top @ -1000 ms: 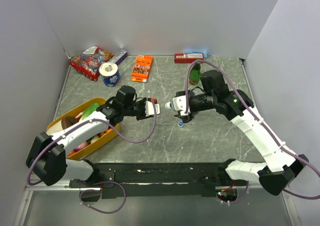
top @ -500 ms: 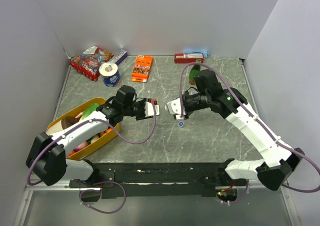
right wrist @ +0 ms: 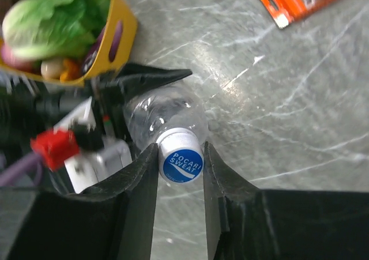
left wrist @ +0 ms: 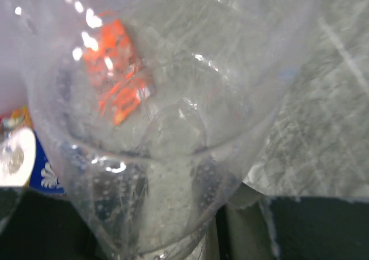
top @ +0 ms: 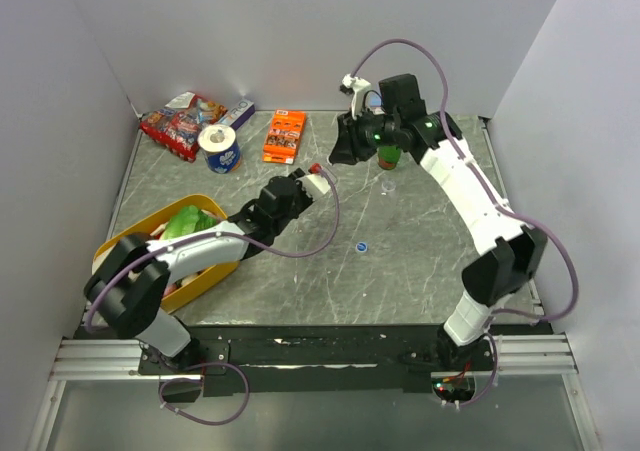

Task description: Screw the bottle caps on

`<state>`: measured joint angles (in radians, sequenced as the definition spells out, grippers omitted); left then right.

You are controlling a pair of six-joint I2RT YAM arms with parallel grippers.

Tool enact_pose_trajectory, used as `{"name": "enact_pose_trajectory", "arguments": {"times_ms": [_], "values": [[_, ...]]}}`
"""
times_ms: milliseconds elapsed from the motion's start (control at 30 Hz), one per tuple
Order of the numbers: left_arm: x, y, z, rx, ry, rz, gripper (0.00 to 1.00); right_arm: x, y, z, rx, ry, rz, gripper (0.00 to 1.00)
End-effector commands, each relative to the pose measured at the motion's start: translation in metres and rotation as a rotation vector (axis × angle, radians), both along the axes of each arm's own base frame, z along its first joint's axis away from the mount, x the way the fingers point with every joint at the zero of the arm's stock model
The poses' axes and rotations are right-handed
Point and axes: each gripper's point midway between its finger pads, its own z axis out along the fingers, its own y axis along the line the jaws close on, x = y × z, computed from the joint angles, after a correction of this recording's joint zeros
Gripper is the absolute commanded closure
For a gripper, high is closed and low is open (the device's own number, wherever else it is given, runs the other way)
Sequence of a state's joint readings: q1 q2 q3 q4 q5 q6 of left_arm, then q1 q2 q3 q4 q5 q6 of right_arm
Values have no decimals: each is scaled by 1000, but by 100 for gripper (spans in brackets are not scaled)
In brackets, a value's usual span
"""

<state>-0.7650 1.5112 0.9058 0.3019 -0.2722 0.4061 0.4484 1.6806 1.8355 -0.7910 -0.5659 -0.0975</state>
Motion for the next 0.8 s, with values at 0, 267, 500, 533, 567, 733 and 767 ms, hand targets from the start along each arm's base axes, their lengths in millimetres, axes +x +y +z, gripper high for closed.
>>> {"name": "enact_pose_trajectory", "arguments": {"times_ms": [0, 267, 500, 533, 567, 733, 767], "values": [[13, -36, 102, -247, -254, 30, 99, -36, 39, -6, 126, 320, 26, 98], [-13, 4, 32, -100, -71, -154, 99, 2, -18, 82, 245, 19, 21, 31], [-73, -5, 8, -21, 150, -629, 99, -67, -23, 76, 87, -443, 518, 26], [-81, -9, 7, -16, 170, -679, 99, -83, -28, 77, 11, -599, 610, 25], [-83, -11, 9, -8, 179, -701, 99, -100, -17, 71, -24, -663, 694, 25], [-92, -15, 6, 3, 223, -768, 99, -123, -14, 41, -179, -923, 819, 23], [-90, -18, 12, -3, 212, -775, 99, -127, -13, 37, -189, -928, 839, 23]]}}
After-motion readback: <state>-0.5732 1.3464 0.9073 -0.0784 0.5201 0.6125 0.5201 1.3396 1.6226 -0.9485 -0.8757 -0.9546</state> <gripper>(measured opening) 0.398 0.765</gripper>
